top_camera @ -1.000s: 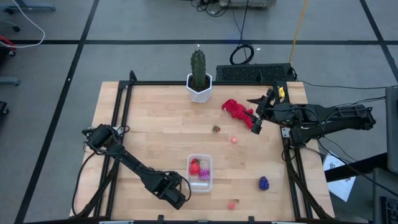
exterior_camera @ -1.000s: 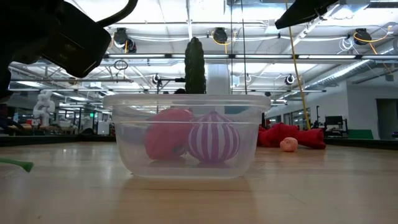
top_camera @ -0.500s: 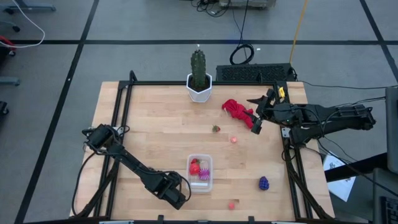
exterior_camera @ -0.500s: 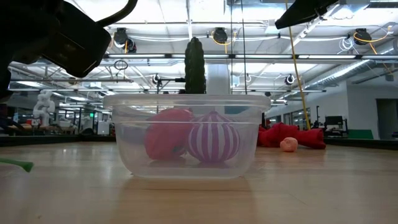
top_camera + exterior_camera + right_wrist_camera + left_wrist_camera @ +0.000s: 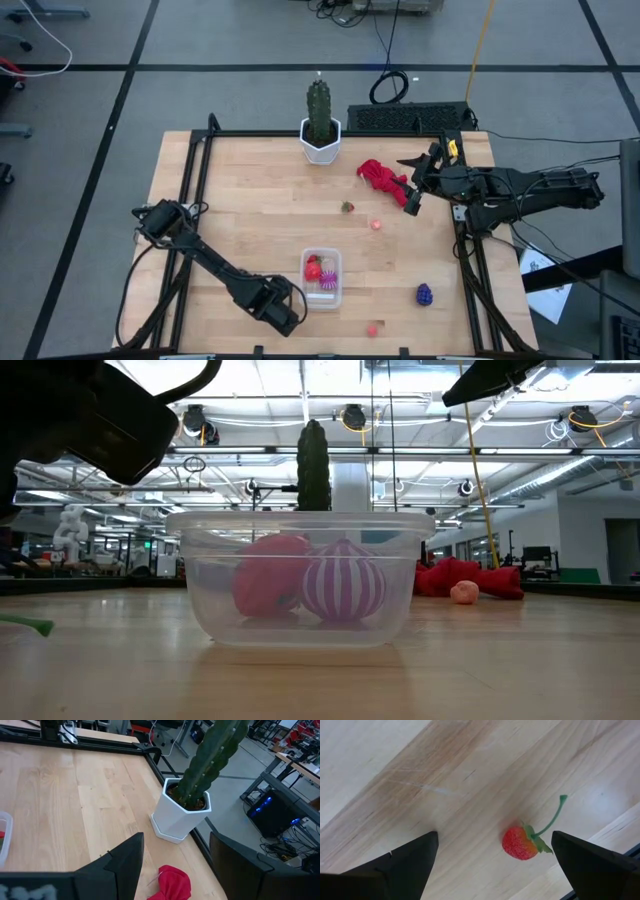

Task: Pick and placing Produce into tupperware
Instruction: Put the bottom strawberry into the transparent container

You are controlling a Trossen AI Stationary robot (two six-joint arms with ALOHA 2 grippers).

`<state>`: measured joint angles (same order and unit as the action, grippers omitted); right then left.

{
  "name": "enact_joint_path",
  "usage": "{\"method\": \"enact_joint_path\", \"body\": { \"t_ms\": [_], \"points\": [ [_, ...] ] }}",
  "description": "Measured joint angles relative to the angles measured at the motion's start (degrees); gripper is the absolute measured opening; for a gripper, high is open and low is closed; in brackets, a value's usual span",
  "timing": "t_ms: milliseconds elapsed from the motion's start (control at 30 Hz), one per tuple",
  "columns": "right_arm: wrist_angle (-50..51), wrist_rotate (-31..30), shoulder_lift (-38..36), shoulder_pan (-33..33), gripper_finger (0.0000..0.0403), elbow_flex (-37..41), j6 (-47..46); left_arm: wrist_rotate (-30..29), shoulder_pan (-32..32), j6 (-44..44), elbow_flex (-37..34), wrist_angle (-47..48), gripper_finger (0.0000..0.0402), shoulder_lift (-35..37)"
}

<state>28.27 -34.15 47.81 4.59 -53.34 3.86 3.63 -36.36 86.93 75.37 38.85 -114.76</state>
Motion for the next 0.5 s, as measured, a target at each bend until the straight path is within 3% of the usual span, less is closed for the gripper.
{"method": "enact_joint_path", "body": {
  "t_ms": [500],
  "points": [
    [0.0,0.0,0.0,0.0,0.0219,0.0,0.0,-0.4,0.3,2.3,-0.1,-1.0,0.0399,0.0]
  ]
}}
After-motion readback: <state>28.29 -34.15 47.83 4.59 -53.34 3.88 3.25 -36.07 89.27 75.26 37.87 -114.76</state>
